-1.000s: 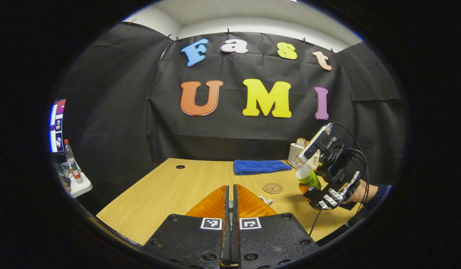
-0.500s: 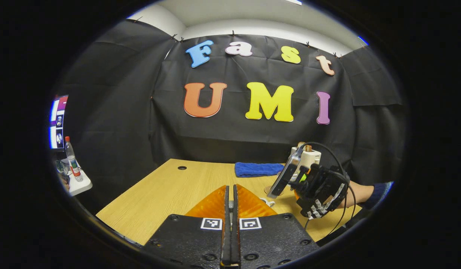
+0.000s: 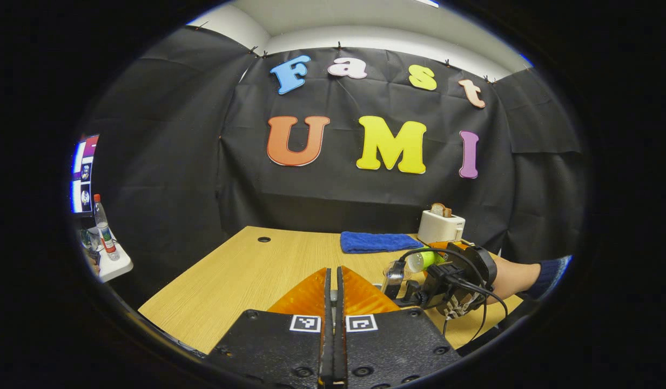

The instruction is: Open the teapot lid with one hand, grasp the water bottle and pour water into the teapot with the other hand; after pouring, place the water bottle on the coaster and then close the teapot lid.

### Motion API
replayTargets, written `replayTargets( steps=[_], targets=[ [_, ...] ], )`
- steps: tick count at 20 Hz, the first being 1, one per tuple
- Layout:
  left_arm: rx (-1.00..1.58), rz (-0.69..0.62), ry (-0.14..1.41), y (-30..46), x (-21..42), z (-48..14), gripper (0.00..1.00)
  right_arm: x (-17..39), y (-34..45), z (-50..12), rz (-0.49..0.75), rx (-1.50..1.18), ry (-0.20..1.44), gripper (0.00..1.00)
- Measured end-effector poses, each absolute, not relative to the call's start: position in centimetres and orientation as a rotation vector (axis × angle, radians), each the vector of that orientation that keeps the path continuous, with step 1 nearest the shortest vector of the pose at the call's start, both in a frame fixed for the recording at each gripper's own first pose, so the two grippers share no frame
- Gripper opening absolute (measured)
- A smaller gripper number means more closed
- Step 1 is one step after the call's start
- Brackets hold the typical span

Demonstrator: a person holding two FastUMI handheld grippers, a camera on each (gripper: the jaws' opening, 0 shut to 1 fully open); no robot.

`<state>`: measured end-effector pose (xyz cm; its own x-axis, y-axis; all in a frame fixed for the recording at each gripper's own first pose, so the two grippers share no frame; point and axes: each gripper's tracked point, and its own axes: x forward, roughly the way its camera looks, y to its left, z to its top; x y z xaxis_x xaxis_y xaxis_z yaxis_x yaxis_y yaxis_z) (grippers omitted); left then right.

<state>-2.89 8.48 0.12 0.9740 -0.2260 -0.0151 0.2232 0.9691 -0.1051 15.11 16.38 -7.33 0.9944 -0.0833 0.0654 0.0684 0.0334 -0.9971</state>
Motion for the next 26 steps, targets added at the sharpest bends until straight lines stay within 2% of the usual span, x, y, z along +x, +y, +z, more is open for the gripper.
replayTargets(
  steps=[10, 22, 26],
  targets=[
    [-0.087, -0.233, 0.02, 8.4, -3.1, 0.3, 0.03, 14.7, 18.8, -6.1, -0.142, -1.789, -0.139, 0.75],
    [-0.082, -0.228, 0.031, 8.7, -3.1, -0.1, 0.03, 14.6, 19.4, -4.9, -0.201, -1.915, -0.219, 0.75],
    [-0.076, -0.233, 0.034, 8.6, -3.1, 0.0, 0.03, 14.1, 19.6, -2.9, -0.231, -1.936, -0.263, 0.75]
  ],
)
